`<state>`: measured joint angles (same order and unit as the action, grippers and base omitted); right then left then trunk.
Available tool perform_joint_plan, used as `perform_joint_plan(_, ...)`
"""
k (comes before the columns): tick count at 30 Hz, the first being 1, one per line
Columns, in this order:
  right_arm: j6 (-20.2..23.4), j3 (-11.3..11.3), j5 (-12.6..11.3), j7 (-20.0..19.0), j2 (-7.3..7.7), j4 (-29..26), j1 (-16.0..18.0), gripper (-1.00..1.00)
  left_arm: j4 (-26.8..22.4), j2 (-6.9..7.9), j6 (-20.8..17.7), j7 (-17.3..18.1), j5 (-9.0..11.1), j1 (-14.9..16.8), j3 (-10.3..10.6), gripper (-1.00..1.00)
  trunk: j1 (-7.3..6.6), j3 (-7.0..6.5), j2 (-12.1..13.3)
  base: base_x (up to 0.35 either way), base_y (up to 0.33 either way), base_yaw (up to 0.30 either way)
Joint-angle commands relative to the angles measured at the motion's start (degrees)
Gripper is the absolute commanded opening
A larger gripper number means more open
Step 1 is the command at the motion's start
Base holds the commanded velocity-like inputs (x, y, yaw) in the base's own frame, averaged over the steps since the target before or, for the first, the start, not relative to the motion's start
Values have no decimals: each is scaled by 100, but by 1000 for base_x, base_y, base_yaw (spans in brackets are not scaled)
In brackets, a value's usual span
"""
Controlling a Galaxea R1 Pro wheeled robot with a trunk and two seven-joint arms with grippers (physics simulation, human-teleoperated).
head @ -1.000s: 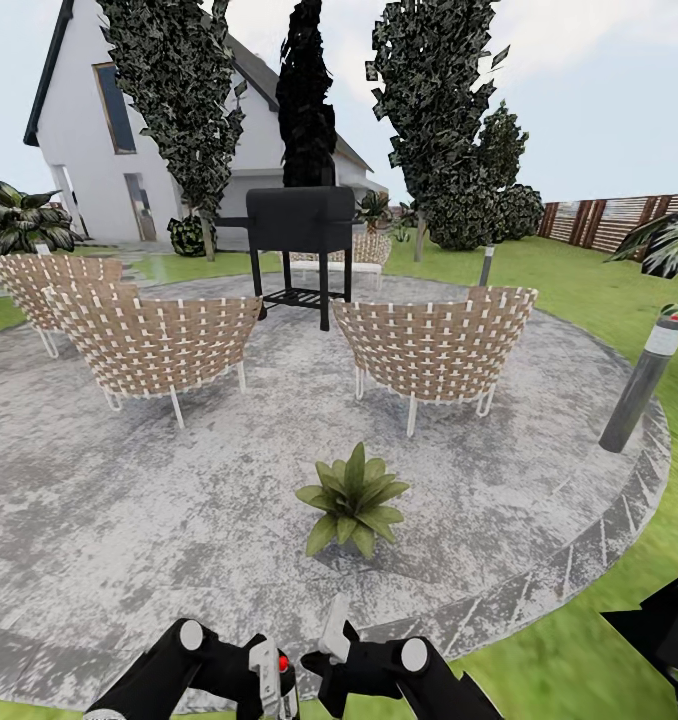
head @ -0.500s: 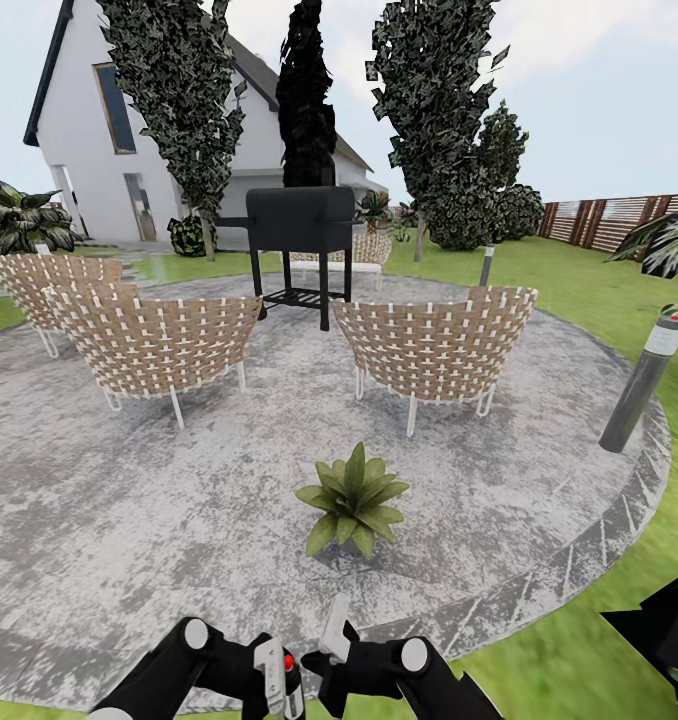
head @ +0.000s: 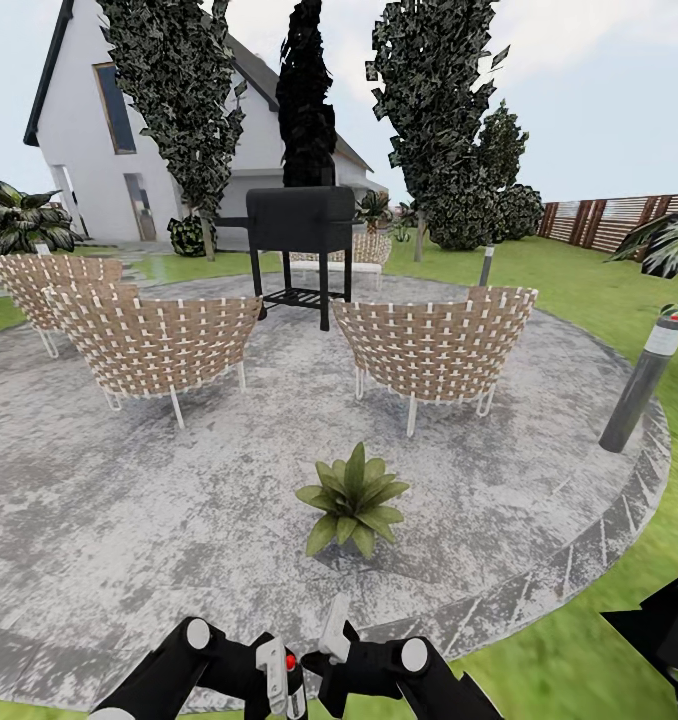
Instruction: Pick up the pesticide atomizer in the garden and spray insectifuge to fully cover both potted plants in the garden.
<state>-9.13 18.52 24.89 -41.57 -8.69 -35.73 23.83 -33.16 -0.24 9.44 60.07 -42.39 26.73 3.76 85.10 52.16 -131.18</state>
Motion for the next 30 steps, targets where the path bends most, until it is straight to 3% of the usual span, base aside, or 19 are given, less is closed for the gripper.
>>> perform_joint_plan(1,-37,-6,60,-5,-1,-4,2,-100,-7,-2,58,4,-50,0,-7,-100,-1,5,-2,0,0,0)
perform_joint_plan(30,-37,-15,69,0,21,5,2,-100,-7,-95,172,39,-50,0,-7,-100,-1,5,-2,0,0,0)
